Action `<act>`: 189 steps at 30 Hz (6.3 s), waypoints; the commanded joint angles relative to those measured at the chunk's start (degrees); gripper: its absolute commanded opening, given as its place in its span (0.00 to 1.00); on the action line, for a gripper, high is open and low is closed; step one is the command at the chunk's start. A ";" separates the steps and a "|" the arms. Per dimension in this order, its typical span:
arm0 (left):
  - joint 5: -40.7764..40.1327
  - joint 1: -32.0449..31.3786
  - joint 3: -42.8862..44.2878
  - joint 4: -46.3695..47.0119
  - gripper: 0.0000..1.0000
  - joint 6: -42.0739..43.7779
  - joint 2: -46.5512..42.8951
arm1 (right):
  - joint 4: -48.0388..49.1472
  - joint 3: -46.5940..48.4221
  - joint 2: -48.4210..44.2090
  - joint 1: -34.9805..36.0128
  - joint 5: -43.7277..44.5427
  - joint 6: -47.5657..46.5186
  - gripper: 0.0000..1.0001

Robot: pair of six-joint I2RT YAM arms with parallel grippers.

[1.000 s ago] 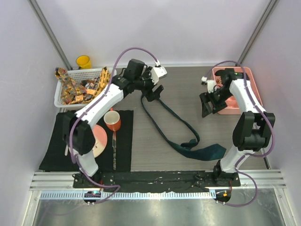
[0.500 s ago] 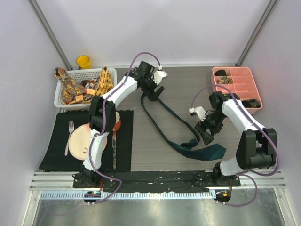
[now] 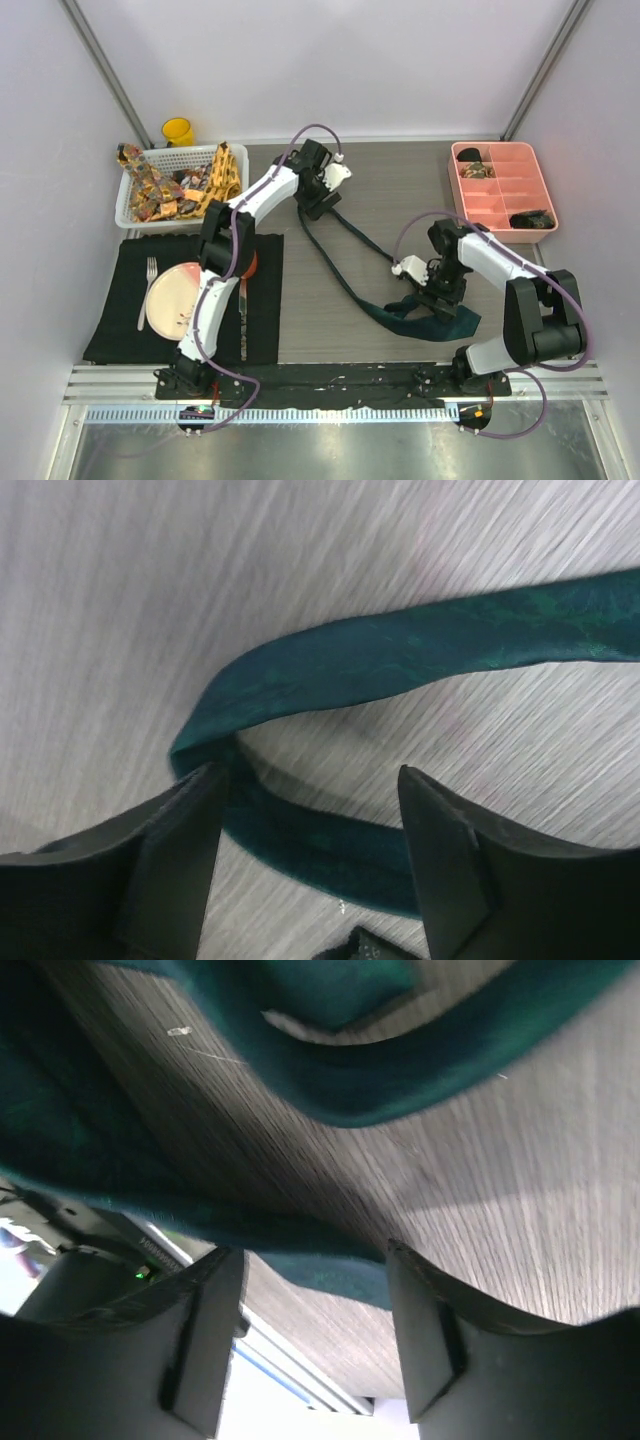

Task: Roll the ties
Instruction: Flatten out the tie at the center of the board.

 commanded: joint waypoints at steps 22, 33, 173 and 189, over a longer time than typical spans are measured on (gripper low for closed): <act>12.03 2.58 -22.74 -4.97 0.00 2.80 -29.71 | 21.53 -3.77 -20.74 -6.55 11.08 -12.66 0.01; 13.36 2.14 -50.42 -1.47 0.00 12.56 -45.53 | 25.68 -21.11 -28.05 -8.13 15.23 -16.47 0.09; 12.49 -3.66 -57.39 -1.63 0.92 11.05 -57.85 | 7.31 21.60 10.00 -13.50 -2.27 11.48 0.39; 12.21 -3.75 -55.63 0.12 0.85 19.33 -52.13 | 21.80 5.53 16.87 -13.92 11.60 8.04 0.26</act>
